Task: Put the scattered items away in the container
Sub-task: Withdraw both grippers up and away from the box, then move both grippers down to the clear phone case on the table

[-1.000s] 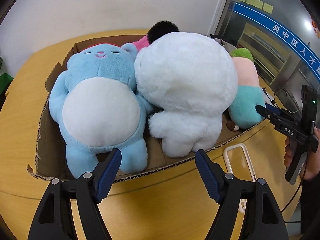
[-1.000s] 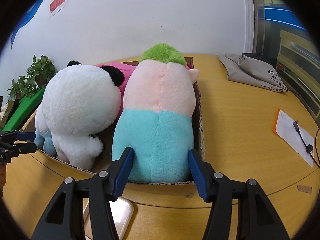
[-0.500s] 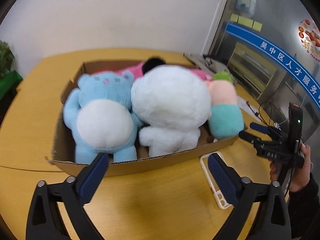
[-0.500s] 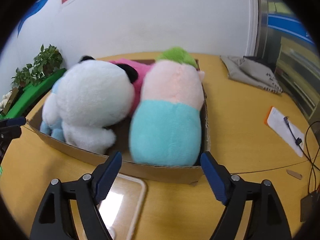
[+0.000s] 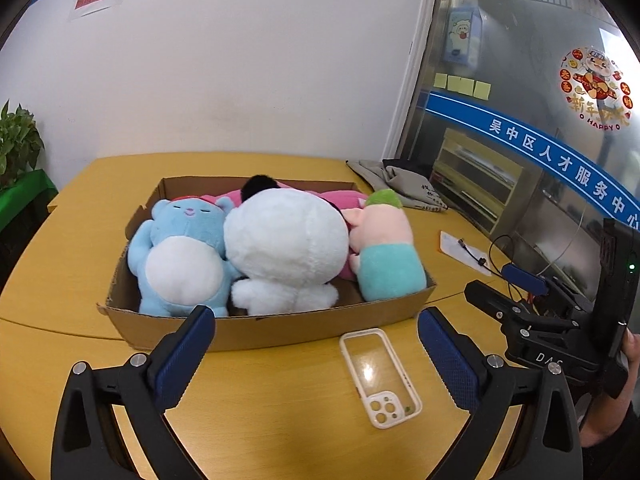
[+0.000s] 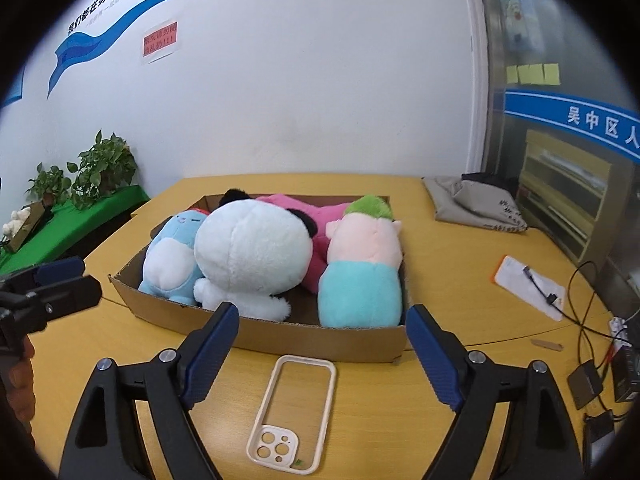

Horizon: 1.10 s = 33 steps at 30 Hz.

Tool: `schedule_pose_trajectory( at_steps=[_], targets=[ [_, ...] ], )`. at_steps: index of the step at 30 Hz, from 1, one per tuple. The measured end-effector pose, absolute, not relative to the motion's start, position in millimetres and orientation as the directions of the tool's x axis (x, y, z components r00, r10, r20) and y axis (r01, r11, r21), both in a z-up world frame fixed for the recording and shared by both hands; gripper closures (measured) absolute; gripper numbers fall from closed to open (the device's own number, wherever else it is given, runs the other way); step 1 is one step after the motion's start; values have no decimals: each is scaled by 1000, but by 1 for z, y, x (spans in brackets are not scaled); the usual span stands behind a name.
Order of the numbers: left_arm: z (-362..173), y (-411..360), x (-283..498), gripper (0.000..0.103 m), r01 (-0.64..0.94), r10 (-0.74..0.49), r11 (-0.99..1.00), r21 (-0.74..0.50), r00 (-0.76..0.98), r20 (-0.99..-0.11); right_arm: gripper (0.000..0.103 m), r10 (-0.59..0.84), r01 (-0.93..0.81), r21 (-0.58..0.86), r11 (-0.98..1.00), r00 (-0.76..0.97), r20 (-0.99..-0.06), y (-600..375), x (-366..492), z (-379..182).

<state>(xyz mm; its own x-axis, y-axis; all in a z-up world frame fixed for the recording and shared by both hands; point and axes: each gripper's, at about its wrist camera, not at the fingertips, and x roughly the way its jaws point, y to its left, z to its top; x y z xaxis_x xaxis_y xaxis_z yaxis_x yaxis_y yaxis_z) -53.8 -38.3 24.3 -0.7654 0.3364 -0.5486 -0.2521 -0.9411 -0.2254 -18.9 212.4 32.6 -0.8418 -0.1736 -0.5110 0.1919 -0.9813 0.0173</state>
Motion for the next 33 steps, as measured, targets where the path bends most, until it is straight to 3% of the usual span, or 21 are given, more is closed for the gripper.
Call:
schedule_pose_trajectory(
  at_steps=[24,33],
  targets=[
    [10,-19,-58,0,-240,339,-940,-242,-740,-581,17,-156,181,6,-983,-826,-541,218,-20,22],
    [-23,4,-81,0,-270,381,-925,-269,-654,-653,17,-129,147,29,-989,-736,-664,234,-19,-38]
  ],
)
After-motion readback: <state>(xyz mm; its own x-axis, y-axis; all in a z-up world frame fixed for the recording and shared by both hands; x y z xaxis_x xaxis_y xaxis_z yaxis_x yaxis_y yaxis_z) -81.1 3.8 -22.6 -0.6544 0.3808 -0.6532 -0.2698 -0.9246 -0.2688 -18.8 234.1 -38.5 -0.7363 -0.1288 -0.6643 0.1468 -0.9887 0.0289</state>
